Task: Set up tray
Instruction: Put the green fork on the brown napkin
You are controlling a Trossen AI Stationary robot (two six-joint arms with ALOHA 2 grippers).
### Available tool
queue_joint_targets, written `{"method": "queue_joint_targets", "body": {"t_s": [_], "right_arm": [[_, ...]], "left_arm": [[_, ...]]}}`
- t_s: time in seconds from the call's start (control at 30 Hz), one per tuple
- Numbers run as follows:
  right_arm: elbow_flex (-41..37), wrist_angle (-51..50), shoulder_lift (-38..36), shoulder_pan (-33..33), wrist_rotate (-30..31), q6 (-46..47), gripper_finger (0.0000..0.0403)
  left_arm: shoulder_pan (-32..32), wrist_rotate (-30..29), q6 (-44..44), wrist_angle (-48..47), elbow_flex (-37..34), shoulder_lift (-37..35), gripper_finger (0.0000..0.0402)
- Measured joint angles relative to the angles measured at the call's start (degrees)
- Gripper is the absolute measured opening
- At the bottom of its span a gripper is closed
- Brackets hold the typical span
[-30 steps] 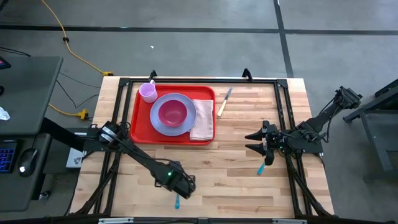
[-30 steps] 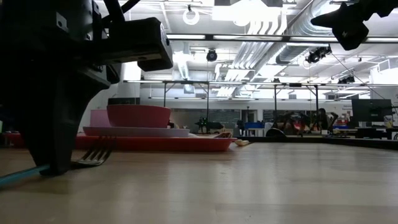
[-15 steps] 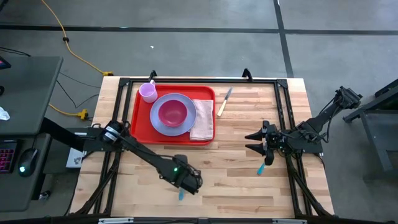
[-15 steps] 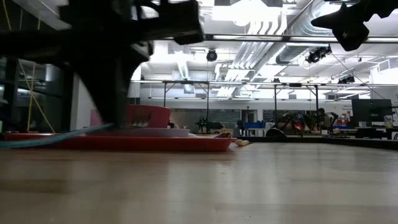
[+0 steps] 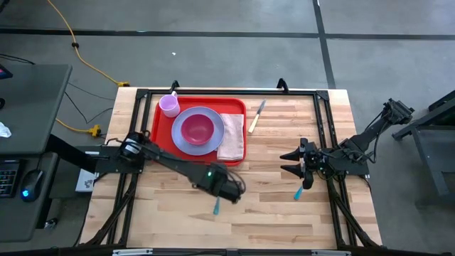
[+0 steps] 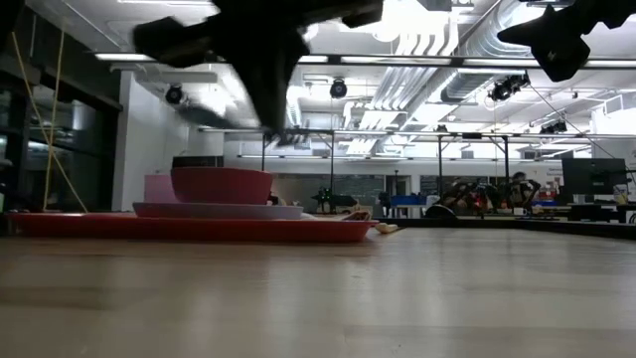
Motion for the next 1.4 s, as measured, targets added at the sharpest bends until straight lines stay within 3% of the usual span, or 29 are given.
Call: {"method": "queue_joint_targets", "body": {"t_s": [0.43,0.97,1.4], "right_arm": [[0.00,0.24,0.00,0.00,-0.29,1.33,0.0181],[0.02,0.24,-0.04,0.00,-3.54,-0.02,0.0181],[0.00,0.24,-0.05,0.00,-5.96,-1.06,0.0181]], "left_arm": [[13.19,-1.89,17.52,-3.56,9.52,-0.15,0.0010],[26.89,-1.44,18.83,7.14,10.08,0.72,0.0010],[31.78,1.73,20.55,8.53,10.19,4.57,0.0010]]}}
